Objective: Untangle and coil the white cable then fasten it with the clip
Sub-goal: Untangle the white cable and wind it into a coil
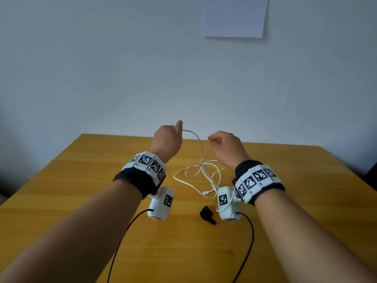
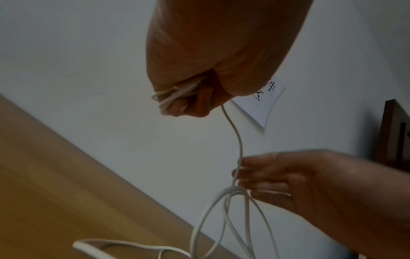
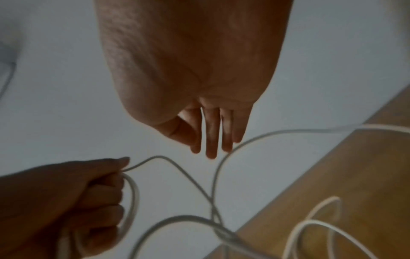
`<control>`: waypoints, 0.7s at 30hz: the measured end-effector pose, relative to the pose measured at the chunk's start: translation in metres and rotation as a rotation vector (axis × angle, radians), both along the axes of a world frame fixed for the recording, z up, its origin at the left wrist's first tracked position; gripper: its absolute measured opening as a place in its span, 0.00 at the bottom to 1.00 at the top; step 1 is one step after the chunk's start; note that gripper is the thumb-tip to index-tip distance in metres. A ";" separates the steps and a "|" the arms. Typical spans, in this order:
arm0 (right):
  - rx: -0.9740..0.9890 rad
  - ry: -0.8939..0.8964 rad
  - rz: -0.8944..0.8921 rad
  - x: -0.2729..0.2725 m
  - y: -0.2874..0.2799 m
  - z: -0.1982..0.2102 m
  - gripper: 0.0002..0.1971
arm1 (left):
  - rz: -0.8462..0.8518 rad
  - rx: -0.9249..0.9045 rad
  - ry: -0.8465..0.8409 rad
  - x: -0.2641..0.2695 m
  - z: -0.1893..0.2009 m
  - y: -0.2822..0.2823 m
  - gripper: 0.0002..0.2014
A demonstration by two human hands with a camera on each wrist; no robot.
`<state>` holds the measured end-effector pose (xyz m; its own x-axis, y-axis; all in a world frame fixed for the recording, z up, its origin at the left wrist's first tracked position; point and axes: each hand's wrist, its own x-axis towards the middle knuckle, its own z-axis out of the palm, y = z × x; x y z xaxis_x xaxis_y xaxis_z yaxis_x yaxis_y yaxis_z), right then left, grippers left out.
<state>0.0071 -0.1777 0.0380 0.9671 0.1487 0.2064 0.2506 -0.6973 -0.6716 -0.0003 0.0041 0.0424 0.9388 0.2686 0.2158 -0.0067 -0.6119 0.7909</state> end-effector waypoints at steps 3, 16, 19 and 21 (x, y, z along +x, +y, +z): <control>0.061 0.048 0.138 -0.003 0.011 0.015 0.18 | 0.015 -0.109 0.005 0.002 0.003 -0.002 0.28; 0.031 0.021 0.140 -0.005 0.021 -0.005 0.17 | -0.506 -1.130 0.233 -0.017 0.020 -0.003 0.25; 0.061 0.045 0.174 -0.008 0.022 -0.005 0.17 | -0.613 -1.283 0.214 -0.020 0.022 -0.007 0.22; 0.091 0.074 0.193 -0.011 0.024 -0.005 0.15 | -0.635 -1.297 0.170 -0.021 0.021 -0.012 0.20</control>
